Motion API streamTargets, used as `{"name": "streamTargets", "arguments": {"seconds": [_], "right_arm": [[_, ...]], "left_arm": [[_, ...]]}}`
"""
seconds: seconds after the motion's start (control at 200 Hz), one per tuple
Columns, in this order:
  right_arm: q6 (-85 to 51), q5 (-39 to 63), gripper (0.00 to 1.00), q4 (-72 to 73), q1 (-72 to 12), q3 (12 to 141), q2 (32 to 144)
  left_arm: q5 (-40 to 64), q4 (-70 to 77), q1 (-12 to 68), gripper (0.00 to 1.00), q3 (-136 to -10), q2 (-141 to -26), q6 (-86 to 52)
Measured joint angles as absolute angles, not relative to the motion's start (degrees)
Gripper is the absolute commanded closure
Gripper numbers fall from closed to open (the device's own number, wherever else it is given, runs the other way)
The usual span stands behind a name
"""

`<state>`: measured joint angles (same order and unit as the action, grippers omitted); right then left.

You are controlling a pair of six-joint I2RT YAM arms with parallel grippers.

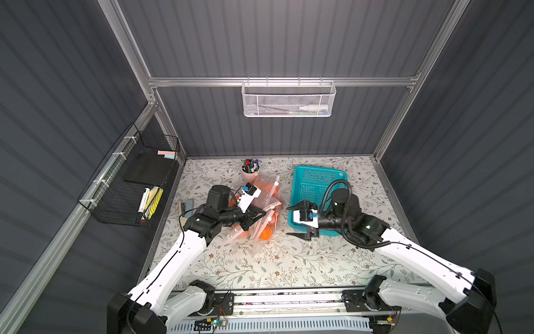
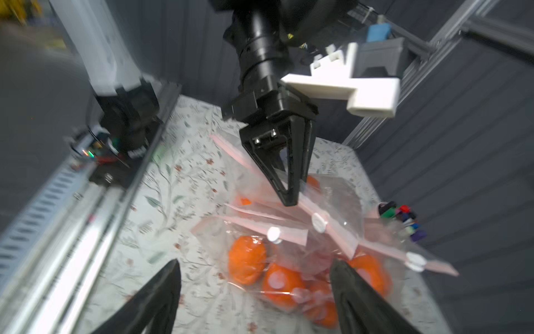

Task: Open the zip-top bag and take out the orange
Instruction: Unzip the zipper on the zipper food storage bag.

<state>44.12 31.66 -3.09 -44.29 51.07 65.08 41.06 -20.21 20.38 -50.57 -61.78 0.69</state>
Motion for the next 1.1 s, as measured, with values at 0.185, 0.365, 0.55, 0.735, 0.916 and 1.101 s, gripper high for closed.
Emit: {"name": "streamTargets", "arguments": {"seconds": [0.185,0.365,0.55,0.735,0.916,1.101], "right_arm": [[65.73,19.0,0.29,5.21,-48.42,50.5,70.76],[78.17,11.73,0.42,14.31,-49.34,46.06,71.77],[84.6,7.86,0.66,16.21,-50.02,45.6,71.7],[86.3,7.05,0.98,13.91,-50.85,45.71,70.61],[76.29,8.12,0.97,-4.51,-51.29,55.31,69.3],[58.28,15.42,0.94,-24.08,-48.53,76.69,76.58]], "left_arm": [[47.16,-22.57,20.38,0.85,-52.47,-64.62,1.28],[50.48,-24.12,20.38,0.82,-52.75,-66.57,1.21],[52.93,-24.51,20.38,0.78,-52.88,-67.72,0.47],[53.21,-24.91,20.38,0.34,-53.3,-68.12,0.19],[46.19,-26.81,20.38,0.01,-56.29,-66.48,-1.02],[38.59,-24.25,20.43,0.01,-59.72,-57.12,1.65]]}}
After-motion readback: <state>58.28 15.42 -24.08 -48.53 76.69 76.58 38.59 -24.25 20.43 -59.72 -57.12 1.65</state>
